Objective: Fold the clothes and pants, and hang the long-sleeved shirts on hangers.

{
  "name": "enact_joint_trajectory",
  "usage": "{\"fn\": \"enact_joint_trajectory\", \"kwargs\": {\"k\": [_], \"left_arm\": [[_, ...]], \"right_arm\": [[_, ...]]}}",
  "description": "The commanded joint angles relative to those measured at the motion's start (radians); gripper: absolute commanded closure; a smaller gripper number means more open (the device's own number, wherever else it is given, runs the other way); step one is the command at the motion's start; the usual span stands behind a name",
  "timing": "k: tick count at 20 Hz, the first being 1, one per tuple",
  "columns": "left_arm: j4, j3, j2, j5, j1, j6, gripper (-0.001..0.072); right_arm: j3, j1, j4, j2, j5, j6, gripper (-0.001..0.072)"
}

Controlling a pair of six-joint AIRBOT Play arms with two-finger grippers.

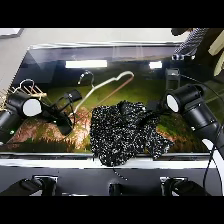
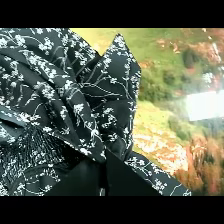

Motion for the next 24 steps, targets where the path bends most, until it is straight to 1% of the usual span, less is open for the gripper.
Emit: {"fn": "enact_joint_trajectory", "kwargs": {"k": [1,4,6,8,10,14,17,24], "left_arm": [[0.044,-0.030,0.023,-0.041,-0.033,0.058,0.0690],[-0.011,-0.047,0.079,-0.048,-0.032,0.106,0.0690],[-0.019,-0.062,0.110,-0.048,-0.031,0.106,0.0690],[-0.066,-0.084,0.123,-0.056,-0.033,0.111,0.0690],[-0.071,-0.103,0.123,-0.076,-0.037,0.110,0.0690],[-0.096,-0.109,0.122,-0.078,-0.038,0.110,0.0690],[-0.138,-0.109,0.121,-0.073,-0.039,0.110,0.0691],[-0.142,-0.109,0.072,-0.072,-0.109,0.109,0.0691]], "right_arm": [[0.000,0.000,-0.019,-0.001,0.008,0.009,0.0678],[0.000,0.000,-0.038,-0.002,0.008,0.027,0.0678],[0.000,0.000,-0.051,-0.010,0.005,0.045,0.0678],[0.000,0.000,-0.053,-0.036,0.006,0.044,0.0678],[0.000,0.000,-0.056,-0.060,0.008,0.045,0.0678],[0.000,0.000,-0.108,-0.068,-0.002,0.102,0.0678],[0.000,0.000,-0.127,-0.069,-0.025,0.117,0.0678],[0.000,0.000,-0.148,-0.070,-0.064,0.141,0.0678]]}}
